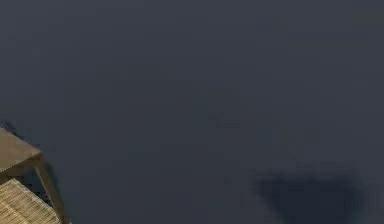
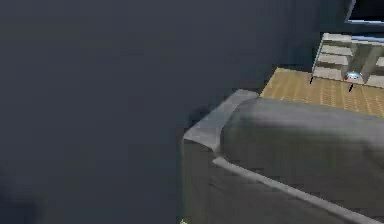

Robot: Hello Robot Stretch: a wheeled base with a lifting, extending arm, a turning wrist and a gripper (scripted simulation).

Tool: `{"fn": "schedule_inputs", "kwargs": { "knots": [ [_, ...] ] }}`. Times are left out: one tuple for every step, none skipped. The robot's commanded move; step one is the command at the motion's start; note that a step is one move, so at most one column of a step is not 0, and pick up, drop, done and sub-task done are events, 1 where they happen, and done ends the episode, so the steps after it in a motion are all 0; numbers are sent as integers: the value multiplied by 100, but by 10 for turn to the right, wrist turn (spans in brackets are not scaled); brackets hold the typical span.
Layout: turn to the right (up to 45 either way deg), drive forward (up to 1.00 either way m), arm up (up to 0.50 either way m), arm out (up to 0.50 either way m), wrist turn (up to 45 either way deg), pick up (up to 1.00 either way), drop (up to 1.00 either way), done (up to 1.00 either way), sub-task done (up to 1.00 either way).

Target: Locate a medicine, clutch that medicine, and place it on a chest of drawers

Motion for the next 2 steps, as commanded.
{"fn": "schedule_inputs", "kwargs": {
  "knots": [
    [-450,0,0,0,0,0,0,0,0],
    [-450,0,0,0,0,0,0,0,0]
  ]
}}
